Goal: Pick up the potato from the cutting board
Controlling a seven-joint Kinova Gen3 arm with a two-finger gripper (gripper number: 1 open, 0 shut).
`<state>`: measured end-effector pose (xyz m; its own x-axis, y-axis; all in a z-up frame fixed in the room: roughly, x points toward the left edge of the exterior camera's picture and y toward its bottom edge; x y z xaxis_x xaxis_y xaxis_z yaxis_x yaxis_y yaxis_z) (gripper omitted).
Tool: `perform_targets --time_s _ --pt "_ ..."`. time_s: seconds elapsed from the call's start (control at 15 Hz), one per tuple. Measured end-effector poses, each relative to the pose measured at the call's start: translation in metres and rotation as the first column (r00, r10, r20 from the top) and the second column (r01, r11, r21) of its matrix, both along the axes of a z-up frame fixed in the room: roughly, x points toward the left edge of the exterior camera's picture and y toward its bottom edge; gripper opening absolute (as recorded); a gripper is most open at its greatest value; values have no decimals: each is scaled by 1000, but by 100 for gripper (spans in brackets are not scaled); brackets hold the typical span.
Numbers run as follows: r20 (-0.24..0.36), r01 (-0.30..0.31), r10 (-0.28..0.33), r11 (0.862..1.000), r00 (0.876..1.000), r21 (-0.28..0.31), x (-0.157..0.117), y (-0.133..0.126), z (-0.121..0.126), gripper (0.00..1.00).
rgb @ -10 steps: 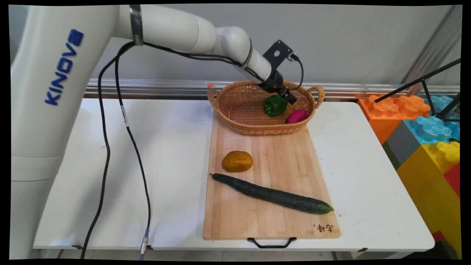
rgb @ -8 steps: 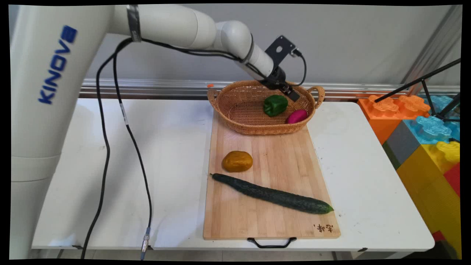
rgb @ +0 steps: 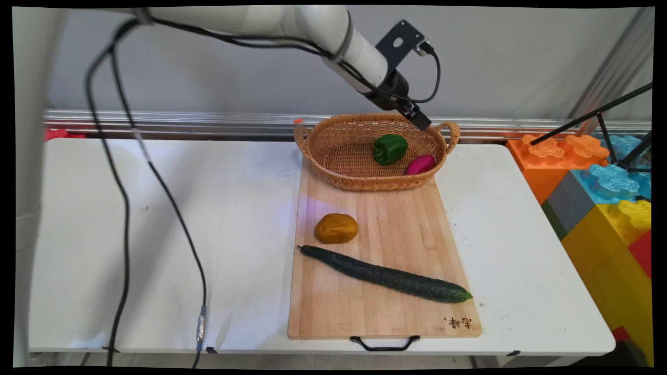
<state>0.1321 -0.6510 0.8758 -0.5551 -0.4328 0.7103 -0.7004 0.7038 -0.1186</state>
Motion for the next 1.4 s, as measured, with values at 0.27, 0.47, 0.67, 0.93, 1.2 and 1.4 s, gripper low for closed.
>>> perform_targets --time_s 0.27,0.47,0.67,0.93,1.2,1.4 --pt "44 57 -61 996 997 75 21 50 23 100" --pt "107 134 -152 977 983 163 50 98 18 100" --pt "140 186 -219 959 966 214 71 126 8 100" --pt "161 237 -279 941 947 241 90 149 -10 100" --pt "161 256 -301 934 940 251 100 157 -37 100" --pt "162 256 -302 932 939 256 102 158 -56 100"
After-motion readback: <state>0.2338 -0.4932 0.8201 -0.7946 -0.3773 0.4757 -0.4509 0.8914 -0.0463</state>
